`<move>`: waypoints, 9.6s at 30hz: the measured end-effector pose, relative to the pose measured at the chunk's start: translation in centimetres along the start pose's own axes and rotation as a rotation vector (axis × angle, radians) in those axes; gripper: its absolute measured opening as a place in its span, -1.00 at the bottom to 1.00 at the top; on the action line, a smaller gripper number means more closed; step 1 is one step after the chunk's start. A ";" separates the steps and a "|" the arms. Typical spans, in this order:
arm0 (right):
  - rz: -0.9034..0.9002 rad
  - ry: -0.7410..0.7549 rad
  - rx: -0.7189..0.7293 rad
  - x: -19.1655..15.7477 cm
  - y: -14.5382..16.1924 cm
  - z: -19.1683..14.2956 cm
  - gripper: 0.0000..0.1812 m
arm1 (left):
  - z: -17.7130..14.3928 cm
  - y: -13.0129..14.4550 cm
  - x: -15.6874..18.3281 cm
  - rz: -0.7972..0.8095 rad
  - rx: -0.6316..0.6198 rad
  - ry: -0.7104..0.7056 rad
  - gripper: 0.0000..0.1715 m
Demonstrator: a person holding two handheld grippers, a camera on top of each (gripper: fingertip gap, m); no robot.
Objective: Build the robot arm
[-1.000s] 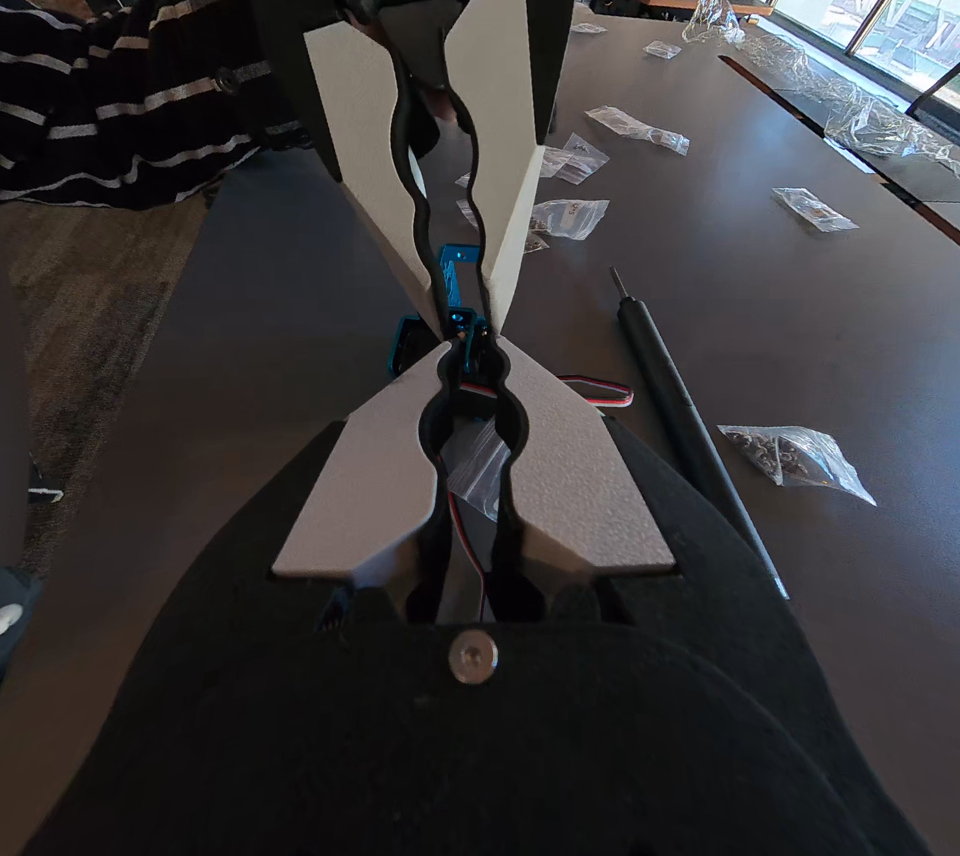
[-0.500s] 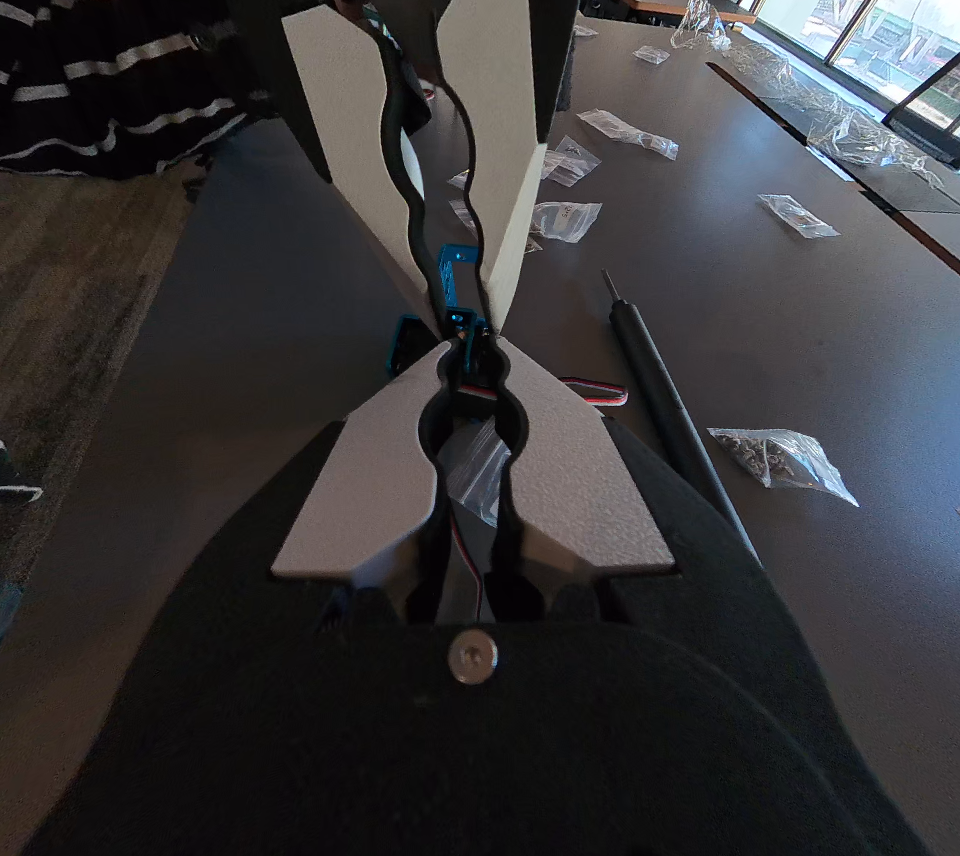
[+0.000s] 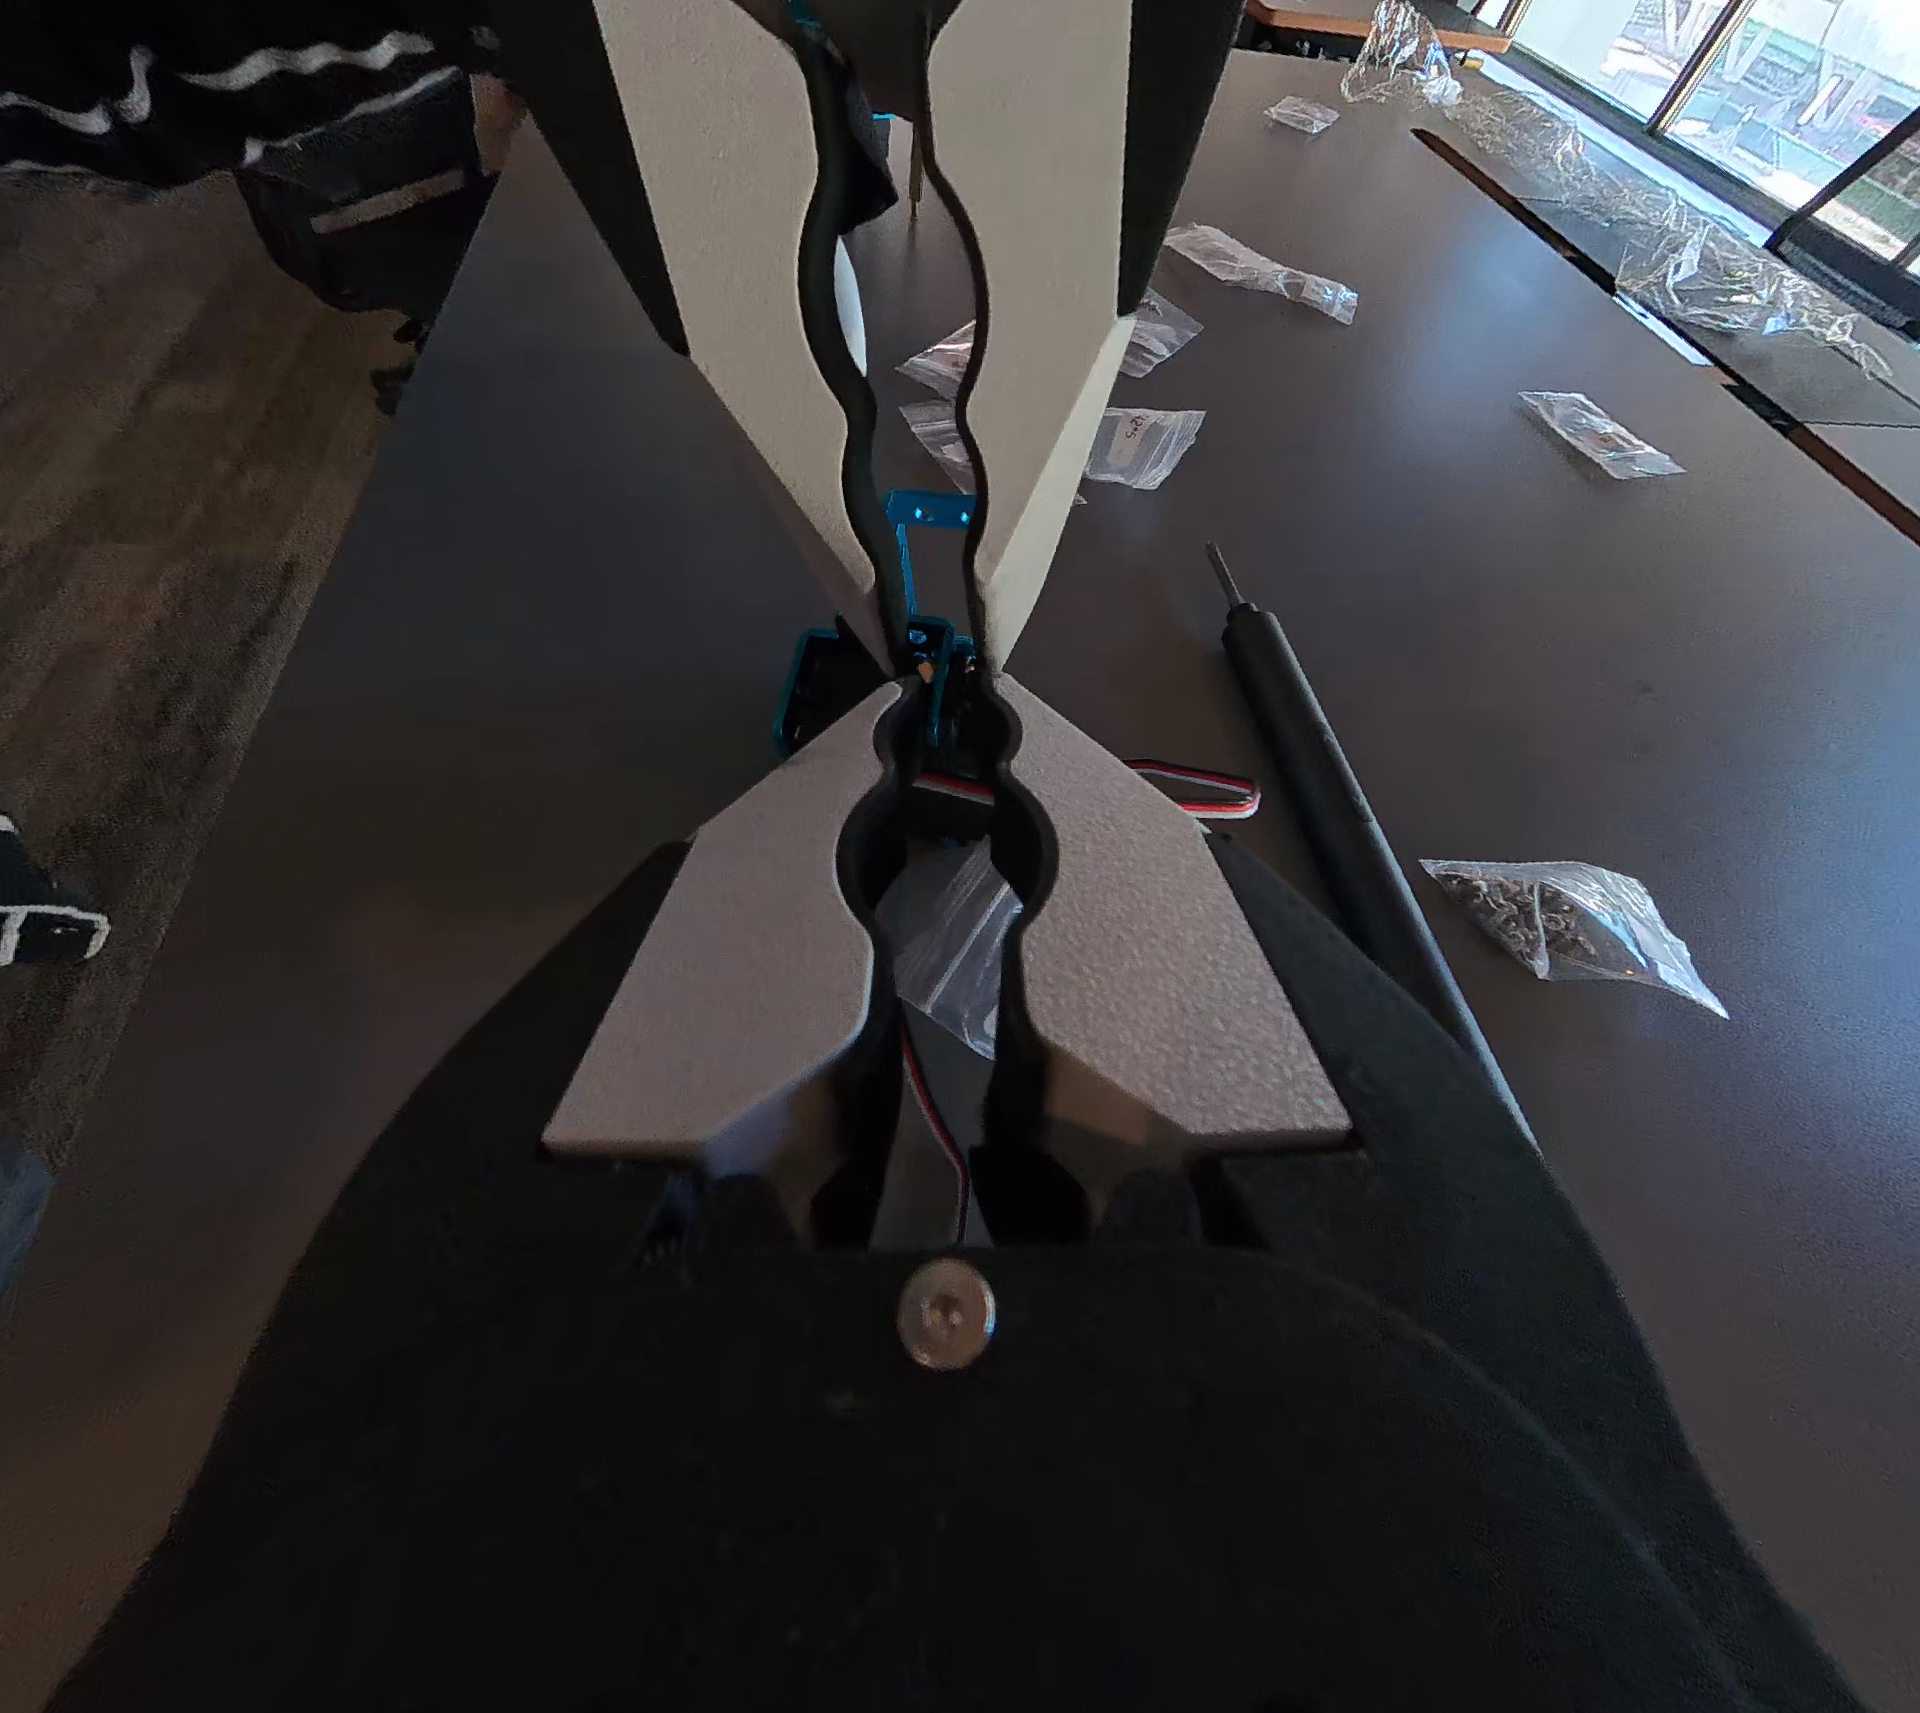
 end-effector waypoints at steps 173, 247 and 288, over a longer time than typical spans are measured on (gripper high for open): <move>0.033 0.300 -0.023 -5.3 -1.5 -2.0 -0.54 | 0.5 2.1 -1.2 -0.043 0.267 0.140 -0.92; 0.112 0.037 -0.139 -0.5 -0.5 -1.5 -0.90 | 0.6 -0.6 -0.9 0.244 0.095 0.099 -0.91; 0.129 0.077 -0.101 -1.0 -0.3 -1.3 -0.90 | 0.7 0.5 -0.2 0.240 0.215 -0.008 -0.91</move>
Point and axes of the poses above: each gripper's, where its closed fingertips meet, z out along the fingers, y out of its underside, x = y × z across the jaws, the point moved 9 cm from there along -z, back along the fingers, and after that the axes turned 1 degree about -z, right-handed, at the moved point
